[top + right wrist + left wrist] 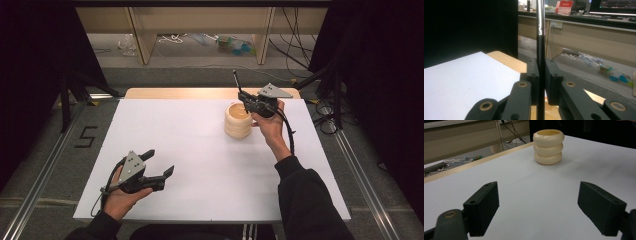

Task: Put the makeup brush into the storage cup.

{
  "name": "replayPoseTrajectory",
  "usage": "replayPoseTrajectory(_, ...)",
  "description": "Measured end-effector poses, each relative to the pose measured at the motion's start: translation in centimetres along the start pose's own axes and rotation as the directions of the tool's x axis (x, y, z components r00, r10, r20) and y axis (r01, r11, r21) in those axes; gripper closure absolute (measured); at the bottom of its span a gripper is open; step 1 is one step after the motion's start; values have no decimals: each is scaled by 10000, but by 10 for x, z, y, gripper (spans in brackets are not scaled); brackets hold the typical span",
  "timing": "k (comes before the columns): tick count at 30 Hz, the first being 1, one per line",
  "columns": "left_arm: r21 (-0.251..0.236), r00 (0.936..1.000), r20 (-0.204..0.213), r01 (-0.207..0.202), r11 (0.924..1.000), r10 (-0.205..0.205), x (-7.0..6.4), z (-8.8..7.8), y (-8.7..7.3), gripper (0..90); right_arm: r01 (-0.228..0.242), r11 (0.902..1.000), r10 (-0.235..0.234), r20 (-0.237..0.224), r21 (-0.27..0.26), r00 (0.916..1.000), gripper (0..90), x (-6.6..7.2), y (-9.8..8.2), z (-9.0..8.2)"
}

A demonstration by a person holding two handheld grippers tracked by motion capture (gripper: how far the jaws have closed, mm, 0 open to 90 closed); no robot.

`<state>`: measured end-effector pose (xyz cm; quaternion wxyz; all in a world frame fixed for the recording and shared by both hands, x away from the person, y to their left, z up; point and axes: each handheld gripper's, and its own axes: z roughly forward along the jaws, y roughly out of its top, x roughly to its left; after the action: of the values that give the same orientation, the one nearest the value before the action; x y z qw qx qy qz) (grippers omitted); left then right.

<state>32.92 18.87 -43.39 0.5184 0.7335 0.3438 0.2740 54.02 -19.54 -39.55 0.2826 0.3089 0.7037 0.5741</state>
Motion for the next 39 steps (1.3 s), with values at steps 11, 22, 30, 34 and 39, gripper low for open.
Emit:
replayPoseTrajectory(11, -33, 10000, 58, -12, 10000, 13, 0, 0, 0, 174, -141, 9998, 141, -14, 116, 9999, 840, -2, -7, 7)
replayPoseTrajectory(22, -53, 9999, 65, -100, 9999, 101, 0, 0, 0, 178, -231, 9993, 231, 8, 286, 9997, 840, -5, -14, 13)
replayPoseTrajectory(30, -84, 9999, 99, -26, 10000, 27, -1, -1, 1, 179, -426, 9983, 425, 35, 405, 9991, 840, -7, -17, 13)
replayPoseTrajectory(34, -86, 9999, 110, -26, 10000, 27, -1, 0, 1, 179, -295, 9991, 293, 62, 314, 9996, 840, -8, -19, 15)
replayPoseTrajectory(39, -72, 9999, 108, -33, 10000, 34, -1, 0, 0, 179, -288, 9990, 288, 21, 349, 9996, 840, -7, -21, 17)
